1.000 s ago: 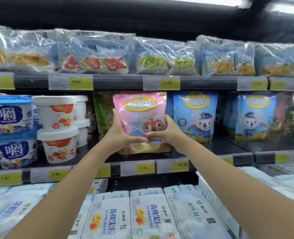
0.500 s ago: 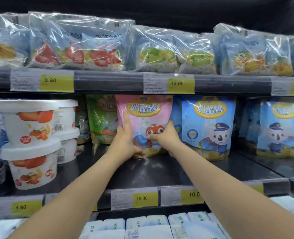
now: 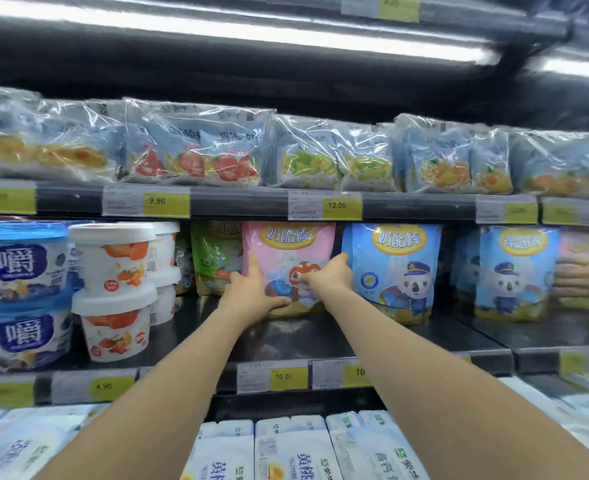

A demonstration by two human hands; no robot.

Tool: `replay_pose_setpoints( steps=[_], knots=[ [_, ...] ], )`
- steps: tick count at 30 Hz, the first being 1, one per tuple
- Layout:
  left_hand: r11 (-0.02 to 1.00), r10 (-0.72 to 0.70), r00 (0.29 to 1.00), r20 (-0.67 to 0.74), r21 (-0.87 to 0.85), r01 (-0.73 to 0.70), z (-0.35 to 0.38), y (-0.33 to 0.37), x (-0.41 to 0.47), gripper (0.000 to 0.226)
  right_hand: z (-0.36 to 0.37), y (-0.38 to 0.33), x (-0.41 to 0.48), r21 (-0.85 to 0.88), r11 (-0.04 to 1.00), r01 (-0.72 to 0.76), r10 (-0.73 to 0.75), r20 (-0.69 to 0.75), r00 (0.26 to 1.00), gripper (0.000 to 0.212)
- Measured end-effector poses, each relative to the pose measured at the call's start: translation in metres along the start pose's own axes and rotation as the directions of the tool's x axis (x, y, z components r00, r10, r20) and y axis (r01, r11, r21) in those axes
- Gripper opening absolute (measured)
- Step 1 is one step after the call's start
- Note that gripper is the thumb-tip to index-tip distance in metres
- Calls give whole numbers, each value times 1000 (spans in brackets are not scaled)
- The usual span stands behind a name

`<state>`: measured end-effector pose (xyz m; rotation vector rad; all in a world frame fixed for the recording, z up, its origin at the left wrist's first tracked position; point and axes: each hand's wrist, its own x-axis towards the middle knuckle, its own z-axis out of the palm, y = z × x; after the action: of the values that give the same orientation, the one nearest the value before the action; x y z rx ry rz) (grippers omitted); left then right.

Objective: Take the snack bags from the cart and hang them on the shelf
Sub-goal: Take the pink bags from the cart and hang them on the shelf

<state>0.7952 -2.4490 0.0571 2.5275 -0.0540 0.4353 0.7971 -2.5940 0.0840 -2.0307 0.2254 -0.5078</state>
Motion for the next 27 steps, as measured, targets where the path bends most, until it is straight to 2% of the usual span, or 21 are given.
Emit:
replay_pose_setpoints(
  steps=[3,8,10,14,18,22,27],
  knots=[
    [998,-48,998,35,43,46,-19,10,-31,125,-19,-6,-27,-74,997,6,-7,-15,1000,61],
    [983,-50,996,71,177,37,-53,22,-98,117,-54,-5,-87,-287,956,57,-33,87,996,79],
    [967,-46,997,54,253,31,-61,24,-121,116,-69,-1,-110,-411,903,125,-86,111,990,85],
    [935,-18,1000,15,355,11,-66,27,-151,118,-94,9,-140,-642,725,248,-188,162,969,85],
    [902,28,999,-25,432,-15,-58,31,-155,111,-103,23,-140,-716,608,341,-254,232,939,90],
    [859,68,996,-56,511,-31,-30,31,-135,101,-101,48,-116,-773,506,383,-289,266,919,86],
    [862,1,999,-41,507,20,1,26,-101,92,-97,73,-73,-768,483,422,-284,318,905,84]
  ],
)
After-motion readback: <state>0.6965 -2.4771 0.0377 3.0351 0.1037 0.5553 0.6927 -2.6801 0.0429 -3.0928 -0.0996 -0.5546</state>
